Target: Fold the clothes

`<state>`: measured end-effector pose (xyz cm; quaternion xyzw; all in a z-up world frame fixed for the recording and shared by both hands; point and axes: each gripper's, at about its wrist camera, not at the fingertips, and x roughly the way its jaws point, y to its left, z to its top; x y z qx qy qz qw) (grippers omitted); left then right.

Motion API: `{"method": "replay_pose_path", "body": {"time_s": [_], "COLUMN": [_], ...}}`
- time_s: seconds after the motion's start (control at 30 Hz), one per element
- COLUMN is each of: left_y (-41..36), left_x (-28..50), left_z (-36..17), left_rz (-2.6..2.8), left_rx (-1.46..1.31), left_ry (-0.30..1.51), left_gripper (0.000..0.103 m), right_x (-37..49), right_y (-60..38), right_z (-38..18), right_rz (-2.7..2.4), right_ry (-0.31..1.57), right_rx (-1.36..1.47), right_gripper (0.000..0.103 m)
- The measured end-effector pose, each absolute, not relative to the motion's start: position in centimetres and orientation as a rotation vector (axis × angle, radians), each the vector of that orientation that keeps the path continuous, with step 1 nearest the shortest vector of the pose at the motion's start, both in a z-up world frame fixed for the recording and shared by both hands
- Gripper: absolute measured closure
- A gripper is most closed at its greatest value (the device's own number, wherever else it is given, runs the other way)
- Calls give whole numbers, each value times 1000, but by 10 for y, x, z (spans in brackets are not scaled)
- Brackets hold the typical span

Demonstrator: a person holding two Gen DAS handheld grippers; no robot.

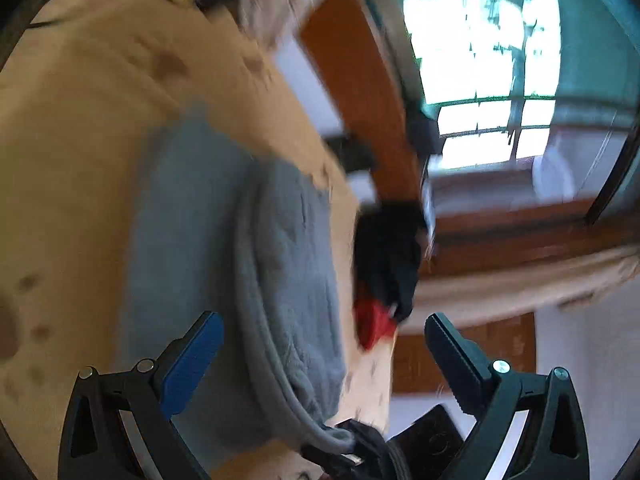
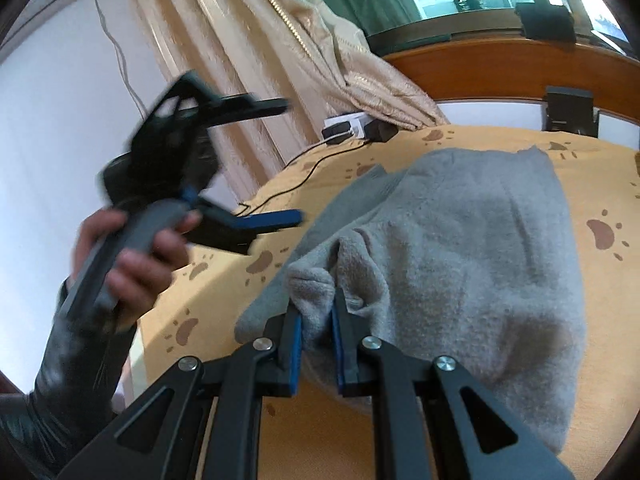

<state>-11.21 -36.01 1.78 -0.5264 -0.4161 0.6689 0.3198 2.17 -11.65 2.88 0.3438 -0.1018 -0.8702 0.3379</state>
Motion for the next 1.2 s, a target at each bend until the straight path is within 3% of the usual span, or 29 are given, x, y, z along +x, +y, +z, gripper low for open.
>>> {"method": "replay_pose_path", "body": {"time_s": [0.17, 0.37, 0.6, 0.73, 0.87, 0.93, 0.97, 1.0, 1.2], "left_y": [-311, -304, -303, -309, -304, -306, -306, -307, -311], "left_x": [-148, -174, -184, -189, -191, -190, -190, -190, -189], "left_z": [-11, -10, -7, -14, -16, -19, -20, -22, -27], "left_rz": [1673, 1663, 1720, 1691, 1681, 1700, 1709, 1719, 1764], "left_rx": [-1642, -1504, -1452, -1421, -1446, -1452, -1455, -1458, -1458], "left_ry": [-1025, -1150, -1058, -1151, -1088, -1083, -1080, -1078, -1063], "left_gripper": [1, 1, 2, 2, 2, 21, 64, 86, 86], "right_x": [24, 26, 29, 30, 28, 25, 25, 24, 25], "right_y": [-100, -95, -99, -105, -111, -114, -115, -116, -119], "right_z": [35, 37, 32, 30, 28, 28, 27, 26, 23], "right_rz": [-2265, -2234, -2223, -2230, -2240, -2243, -2245, -2247, -2248], "right_ry": [-328, -342, -314, -286, -254, -247, -243, -240, -228], "right_rx": [862, 861, 878, 886, 896, 904, 908, 912, 927], "right_gripper": [89, 89, 89, 89, 89, 89, 89, 89, 89]}}
